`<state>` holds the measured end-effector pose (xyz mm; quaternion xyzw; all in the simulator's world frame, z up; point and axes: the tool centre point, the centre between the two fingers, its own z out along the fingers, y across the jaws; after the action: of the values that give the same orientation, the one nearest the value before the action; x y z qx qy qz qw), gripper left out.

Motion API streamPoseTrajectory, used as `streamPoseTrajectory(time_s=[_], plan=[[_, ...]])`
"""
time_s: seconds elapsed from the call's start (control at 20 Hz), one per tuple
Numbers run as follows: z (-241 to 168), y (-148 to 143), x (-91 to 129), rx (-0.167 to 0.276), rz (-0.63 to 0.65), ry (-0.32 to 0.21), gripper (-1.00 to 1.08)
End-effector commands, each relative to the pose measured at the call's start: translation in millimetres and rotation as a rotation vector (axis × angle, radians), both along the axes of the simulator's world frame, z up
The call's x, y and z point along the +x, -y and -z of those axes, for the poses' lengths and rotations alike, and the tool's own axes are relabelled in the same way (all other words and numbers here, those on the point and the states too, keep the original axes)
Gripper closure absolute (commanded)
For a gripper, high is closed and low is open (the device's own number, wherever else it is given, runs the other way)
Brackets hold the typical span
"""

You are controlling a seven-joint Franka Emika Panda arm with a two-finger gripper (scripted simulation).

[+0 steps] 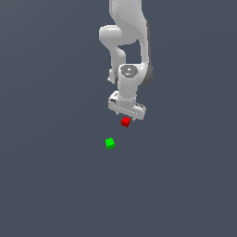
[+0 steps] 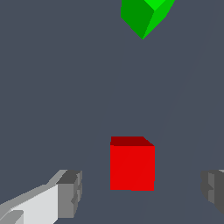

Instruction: Stack the red cube on top of the green cube.

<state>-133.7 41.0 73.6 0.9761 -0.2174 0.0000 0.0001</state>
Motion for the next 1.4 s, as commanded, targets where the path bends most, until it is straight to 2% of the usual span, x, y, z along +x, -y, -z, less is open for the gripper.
streamPoseTrajectory(time_s=[0.0, 0.65, 1.35], plan=[[3.3, -2.4, -3.9, 0.0, 0.014, 0.0, -0.92], [8.1, -3.3, -3.7, 0.0, 0.014, 0.0, -0.92], [52.8, -3.2, -3.8, 0.0, 0.013, 0.0, -0.92]])
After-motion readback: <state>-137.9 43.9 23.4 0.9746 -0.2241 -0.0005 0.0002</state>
